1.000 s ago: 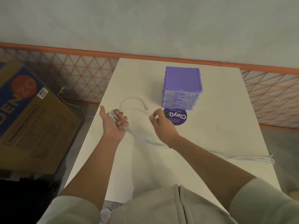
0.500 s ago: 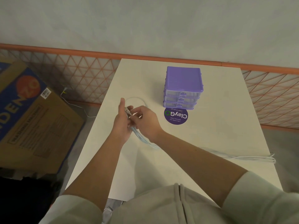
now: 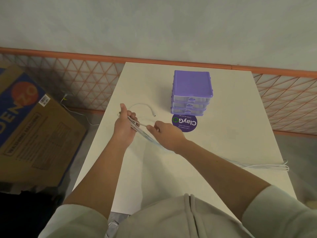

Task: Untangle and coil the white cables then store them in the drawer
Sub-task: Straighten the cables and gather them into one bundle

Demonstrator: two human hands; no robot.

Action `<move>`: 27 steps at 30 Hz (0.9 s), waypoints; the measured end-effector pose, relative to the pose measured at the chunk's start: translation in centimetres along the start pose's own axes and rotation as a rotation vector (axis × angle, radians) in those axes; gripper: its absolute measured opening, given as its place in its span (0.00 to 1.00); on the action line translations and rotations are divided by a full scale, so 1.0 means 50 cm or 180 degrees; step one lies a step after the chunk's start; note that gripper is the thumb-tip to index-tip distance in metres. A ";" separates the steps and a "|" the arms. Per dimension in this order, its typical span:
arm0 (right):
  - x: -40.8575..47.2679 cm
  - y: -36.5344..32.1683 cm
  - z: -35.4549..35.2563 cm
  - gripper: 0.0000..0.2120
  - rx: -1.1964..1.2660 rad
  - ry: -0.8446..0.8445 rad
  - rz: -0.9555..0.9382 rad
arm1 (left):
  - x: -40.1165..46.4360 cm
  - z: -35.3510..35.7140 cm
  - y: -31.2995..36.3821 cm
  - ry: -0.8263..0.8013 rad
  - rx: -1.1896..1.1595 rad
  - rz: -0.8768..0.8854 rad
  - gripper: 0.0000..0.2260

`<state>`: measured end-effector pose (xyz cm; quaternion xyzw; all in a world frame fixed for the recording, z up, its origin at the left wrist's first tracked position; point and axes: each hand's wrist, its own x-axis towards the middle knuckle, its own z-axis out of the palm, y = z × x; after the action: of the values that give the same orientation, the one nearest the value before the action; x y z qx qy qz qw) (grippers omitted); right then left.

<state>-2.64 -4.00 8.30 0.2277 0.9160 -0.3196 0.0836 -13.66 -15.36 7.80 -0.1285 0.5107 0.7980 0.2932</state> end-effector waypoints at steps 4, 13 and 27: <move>0.001 0.054 0.001 0.22 -0.0666 -0.0201 -0.0001 | 0.014 -0.013 0.003 0.0015 -0.1008 -0.0069 0.22; -0.016 0.154 0.053 0.23 -0.0010 0.0139 -0.0057 | 0.030 -0.046 0.002 -0.0112 -0.2280 -0.0207 0.26; -0.063 0.257 -0.092 0.30 -0.0252 0.0504 0.0615 | 0.063 -0.077 0.016 0.0216 -0.2304 -0.0028 0.17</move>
<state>6.15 6.59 5.82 0.3360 0.9054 -0.2547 0.0504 -16.99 -17.96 5.11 -0.2526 0.2040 0.9211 0.2150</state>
